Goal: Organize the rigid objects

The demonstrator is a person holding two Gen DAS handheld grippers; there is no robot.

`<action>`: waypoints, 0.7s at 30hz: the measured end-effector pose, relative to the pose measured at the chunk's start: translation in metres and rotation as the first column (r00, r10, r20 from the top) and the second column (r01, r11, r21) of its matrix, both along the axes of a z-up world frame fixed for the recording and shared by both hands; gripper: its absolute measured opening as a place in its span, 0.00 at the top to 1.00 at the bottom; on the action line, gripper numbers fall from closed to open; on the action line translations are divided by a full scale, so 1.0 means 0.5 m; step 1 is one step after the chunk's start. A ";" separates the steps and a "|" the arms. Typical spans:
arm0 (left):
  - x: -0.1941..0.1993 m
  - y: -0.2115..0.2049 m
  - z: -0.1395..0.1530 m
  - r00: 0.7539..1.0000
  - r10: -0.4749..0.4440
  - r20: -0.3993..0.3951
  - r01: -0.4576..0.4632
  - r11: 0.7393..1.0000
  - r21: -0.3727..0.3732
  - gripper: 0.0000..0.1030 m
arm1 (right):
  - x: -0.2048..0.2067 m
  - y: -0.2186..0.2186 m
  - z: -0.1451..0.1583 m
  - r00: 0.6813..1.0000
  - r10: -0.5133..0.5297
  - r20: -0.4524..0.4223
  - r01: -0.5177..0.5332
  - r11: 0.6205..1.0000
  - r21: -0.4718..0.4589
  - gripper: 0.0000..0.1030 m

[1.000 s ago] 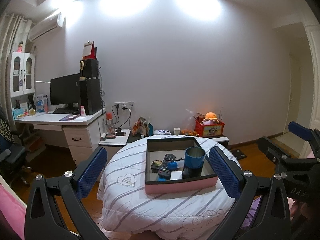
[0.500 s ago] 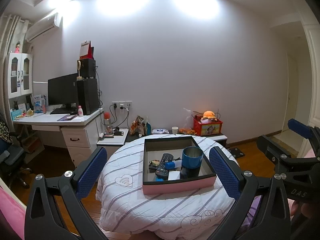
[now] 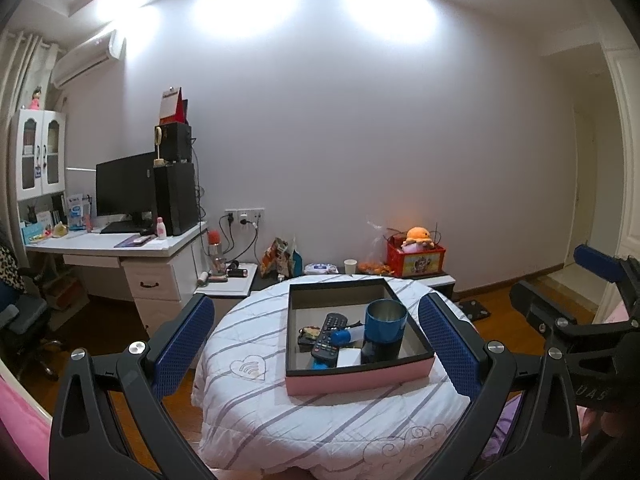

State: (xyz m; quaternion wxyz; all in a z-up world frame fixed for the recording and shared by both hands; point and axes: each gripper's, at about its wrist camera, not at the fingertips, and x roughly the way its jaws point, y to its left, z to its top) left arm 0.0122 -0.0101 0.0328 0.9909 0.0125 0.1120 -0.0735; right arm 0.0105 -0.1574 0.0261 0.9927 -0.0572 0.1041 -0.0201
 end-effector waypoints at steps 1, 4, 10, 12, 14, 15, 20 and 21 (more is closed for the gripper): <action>0.000 0.000 -0.001 1.000 -0.001 0.003 0.001 1.000 0.000 0.00 | 0.000 0.000 -0.001 1.000 -0.001 0.000 0.001 1.000 0.001 0.00; 0.003 -0.002 -0.003 1.000 0.001 0.001 -0.001 1.000 0.006 0.00 | 0.000 -0.001 -0.001 1.000 -0.001 -0.002 0.001 1.000 -0.001 0.00; 0.007 -0.003 -0.006 1.000 0.004 -0.007 -0.004 1.000 0.004 0.00 | 0.000 -0.001 0.000 1.000 -0.001 -0.003 0.001 1.000 -0.002 0.00; 0.007 -0.005 -0.006 1.000 0.009 -0.002 -0.009 1.000 0.010 0.00 | 0.000 -0.001 -0.001 1.000 -0.003 -0.003 0.003 1.000 0.000 0.00; 0.006 -0.005 -0.007 1.000 0.007 -0.002 -0.007 1.000 0.012 0.00 | 0.000 -0.001 -0.001 1.000 -0.001 -0.006 0.001 1.000 0.000 0.00; 0.006 -0.005 -0.007 1.000 0.008 -0.001 -0.008 1.000 0.012 0.00 | 0.002 -0.003 -0.003 1.000 -0.002 -0.005 0.002 1.000 0.000 0.00; 0.006 -0.006 -0.007 1.000 0.005 -0.003 -0.005 1.000 0.010 0.00 | 0.004 -0.004 -0.005 1.000 0.000 -0.010 0.000 1.000 -0.002 0.00; 0.004 -0.005 -0.006 1.000 0.008 -0.003 -0.008 1.000 0.009 0.00 | 0.005 -0.004 -0.005 1.000 0.000 -0.011 0.000 1.000 -0.001 0.00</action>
